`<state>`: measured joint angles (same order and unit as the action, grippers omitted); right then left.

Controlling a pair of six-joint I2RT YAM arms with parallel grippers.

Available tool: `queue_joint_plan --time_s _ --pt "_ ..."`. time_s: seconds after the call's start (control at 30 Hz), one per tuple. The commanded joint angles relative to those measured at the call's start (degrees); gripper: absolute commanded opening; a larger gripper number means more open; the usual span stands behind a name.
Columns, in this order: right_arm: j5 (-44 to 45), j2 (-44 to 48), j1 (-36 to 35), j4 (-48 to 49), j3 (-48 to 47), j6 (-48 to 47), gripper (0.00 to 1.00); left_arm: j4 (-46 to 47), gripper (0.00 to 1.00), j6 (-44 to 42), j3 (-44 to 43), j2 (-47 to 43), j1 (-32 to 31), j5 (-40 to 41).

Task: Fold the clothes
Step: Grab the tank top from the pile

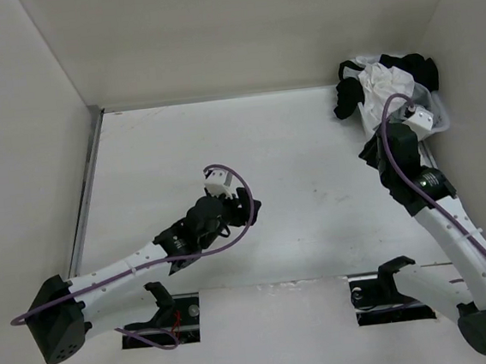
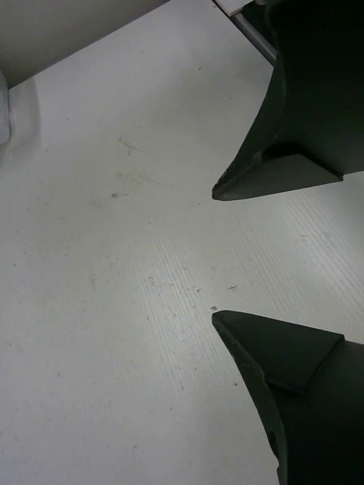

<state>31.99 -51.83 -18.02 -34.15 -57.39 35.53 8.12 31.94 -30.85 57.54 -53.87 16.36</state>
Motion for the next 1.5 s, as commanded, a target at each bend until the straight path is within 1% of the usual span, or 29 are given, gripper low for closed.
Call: queue_joint_plan --time_s 0.0,0.07,0.1,0.13,0.2,0.23,0.3,0.33,0.4,0.43,0.5,0.53,0.6,0.7,0.8,0.93,1.13,1.2,1.37,1.4,1.47 --pt "-2.98 -2.47 3.29 7.07 -1.94 -3.44 0.46 2.51 0.60 -0.13 -0.44 -0.14 1.17 0.17" --pt "-5.87 -5.46 6.54 10.32 -2.64 -4.67 0.34 4.09 0.61 -0.21 0.52 -0.32 1.96 -0.36" --pt "-7.19 -6.86 7.68 11.64 -3.17 -5.03 0.27 5.23 0.62 -0.48 1.22 -0.32 2.32 -0.71" --pt "-8.33 -8.44 9.09 12.96 -3.78 -5.29 0.17 6.54 0.62 -0.57 1.93 -0.15 2.58 -1.06" --pt "-10.27 -12.04 11.72 14.20 -5.97 -5.56 0.02 9.36 0.62 -1.00 3.42 -0.15 3.02 -2.03" --pt "-11.06 -14.32 12.87 14.46 -7.46 -5.73 0.00 10.85 0.61 -1.53 4.13 0.03 3.20 -2.38" --pt "-11.51 -19.59 15.59 15.08 -11.50 -7.31 0.00 12.70 0.53 -2.15 4.92 0.29 3.81 -2.82" --pt "-11.42 -22.14 16.91 15.43 -13.61 -8.36 0.00 13.23 0.47 -2.24 5.27 0.47 4.25 -2.65" --pt "-11.68 -27.68 19.90 16.74 -18.09 -10.12 0.00 14.20 0.29 -2.32 5.80 1.34 5.48 -2.91" --pt "-11.77 -29.71 21.04 17.36 -19.77 -10.74 0.02 14.20 0.24 -2.24 5.80 1.70 5.92 -3.00" --pt "-12.12 -35.67 23.94 19.29 -24.24 -11.97 0.11 14.12 0.11 -1.97 5.80 3.01 7.06 -3.35" --pt "-13.08 -38.84 25.26 19.65 -26.79 -12.32 0.16 13.94 0.10 -1.89 5.63 3.89 7.41 -3.44" --pt "-15.89 -45.52 27.20 19.21 -32.76 -12.59 0.26 14.38 0.11 -1.71 5.54 5.82 8.12 -3.27" --pt "-21.25 -54.66 28.44 17.46 -41.64 -13.82 0.37 15.25 0.26 -0.66 5.36 8.99 9.96 -3.17" --pt "-22.85 -61.61 28.61 15.44 -48.77 -14.96 0.43 17.71 0.37 0.84 6.24 10.75 11.54 -3.88" --pt "-23.90 -66.90 29.14 15.25 -53.44 -15.40 0.49 20.09 0.42 1.54 7.29 11.19 12.87 -4.93" --pt "-27.33 -70.33 28.88 15.96 -54.67 -16.02 0.49 22.47 0.44 1.81 7.56 13.21 13.31 -5.55" --pt "-27.07 -71.73 28.70 15.87 -55.72 -16.11 0.48 22.47 0.44 1.81 7.38 13.83 13.39 -5.81" --pt "-27.07 -74.46 28.53 15.43 -58.45 -15.23 0.41 22.47 0.44 1.89 7.38 13.74 13.75 -5.81" --pt "-27.07 -74.81 28.44 15.26 -58.80 -15.23 0.41 22.47 0.44 1.89 7.38 13.83 13.75 -5.81" --pt "-26.80 -75.52 28.35 14.64 -59.59 -15.23 0.45 22.47 0.44 1.89 7.30 14.00 13.75 -5.81"
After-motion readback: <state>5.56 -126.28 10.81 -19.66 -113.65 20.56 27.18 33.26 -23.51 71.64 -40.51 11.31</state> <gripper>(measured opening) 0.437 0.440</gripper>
